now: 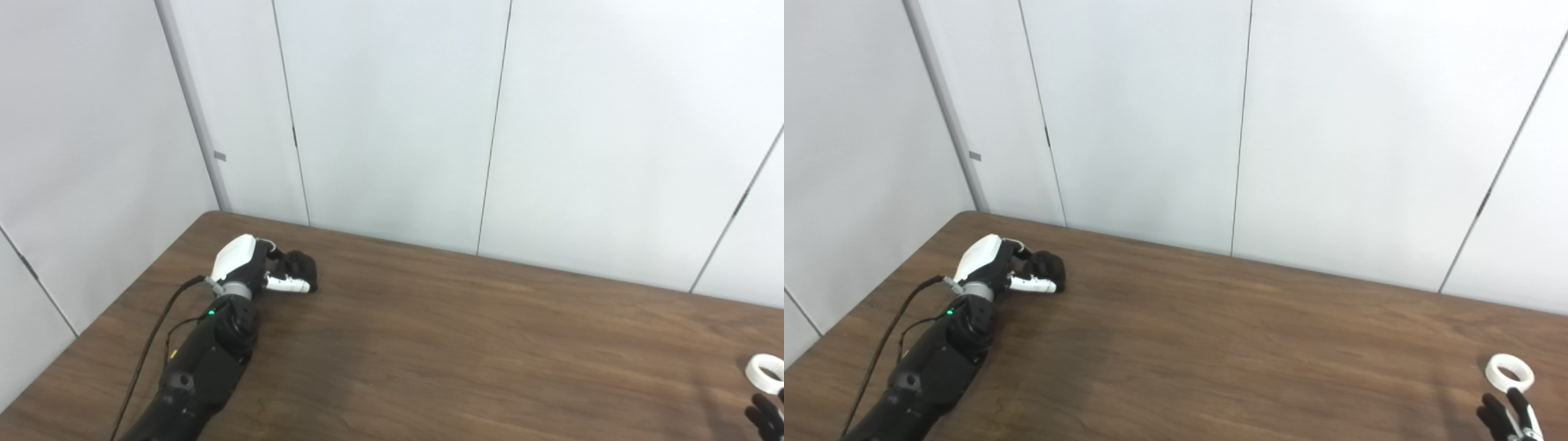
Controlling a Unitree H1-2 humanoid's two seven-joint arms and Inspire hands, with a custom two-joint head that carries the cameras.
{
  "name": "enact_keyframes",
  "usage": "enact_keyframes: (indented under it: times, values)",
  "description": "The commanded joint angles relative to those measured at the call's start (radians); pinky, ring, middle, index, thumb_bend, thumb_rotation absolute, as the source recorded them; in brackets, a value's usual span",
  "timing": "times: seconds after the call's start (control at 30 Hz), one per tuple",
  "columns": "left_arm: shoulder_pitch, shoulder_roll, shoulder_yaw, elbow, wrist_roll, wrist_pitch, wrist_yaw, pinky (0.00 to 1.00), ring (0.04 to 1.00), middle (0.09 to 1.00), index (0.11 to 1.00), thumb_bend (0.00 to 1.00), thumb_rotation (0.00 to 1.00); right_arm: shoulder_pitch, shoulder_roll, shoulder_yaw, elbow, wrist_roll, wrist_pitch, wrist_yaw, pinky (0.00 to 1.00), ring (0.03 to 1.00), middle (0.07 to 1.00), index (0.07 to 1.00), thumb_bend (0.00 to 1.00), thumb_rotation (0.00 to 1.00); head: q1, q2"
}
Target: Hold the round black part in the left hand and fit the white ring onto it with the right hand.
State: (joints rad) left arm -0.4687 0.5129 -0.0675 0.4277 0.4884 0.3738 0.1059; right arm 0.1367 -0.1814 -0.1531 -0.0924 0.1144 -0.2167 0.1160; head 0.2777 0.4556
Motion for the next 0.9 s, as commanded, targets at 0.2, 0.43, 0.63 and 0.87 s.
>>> enact_keyframes:
  times: [0.2, 0.43, 0.63, 0.87]
  values:
    - [0.053, 0.035, -0.005, -0.225, 0.041, 0.007, -0.030, 1.00, 0.895, 0.766, 0.484, 0.52, 0.05, 0.065, 0.052, 0.025, 0.059, -0.001, 0.005, -0.015, 1.00, 0.905, 0.917, 0.978, 0.47, 1.00, -0.010, -0.002]
    - [0.131, 0.011, -0.018, -0.415, 0.048, 0.059, -0.111, 1.00, 0.910, 0.791, 0.486, 0.52, 0.05, 0.059, 0.059, 0.026, 0.058, -0.009, 0.019, -0.019, 1.00, 0.908, 0.914, 0.975, 0.49, 1.00, -0.020, 0.000]
    - [0.190, -0.024, -0.061, -0.590, 0.057, 0.077, -0.187, 1.00, 0.893, 0.789, 0.486, 0.52, 0.05, 0.058, 0.070, 0.027, 0.048, -0.017, 0.029, -0.027, 1.00, 0.897, 0.904, 0.964, 0.50, 1.00, -0.033, 0.008]
    - [0.246, -0.066, -0.141, -0.708, 0.100, 0.038, -0.245, 1.00, 0.886, 0.787, 0.486, 0.52, 0.05, 0.061, 0.079, 0.028, 0.041, -0.033, 0.038, -0.031, 1.00, 0.895, 0.898, 0.958, 0.52, 1.00, -0.060, 0.022]
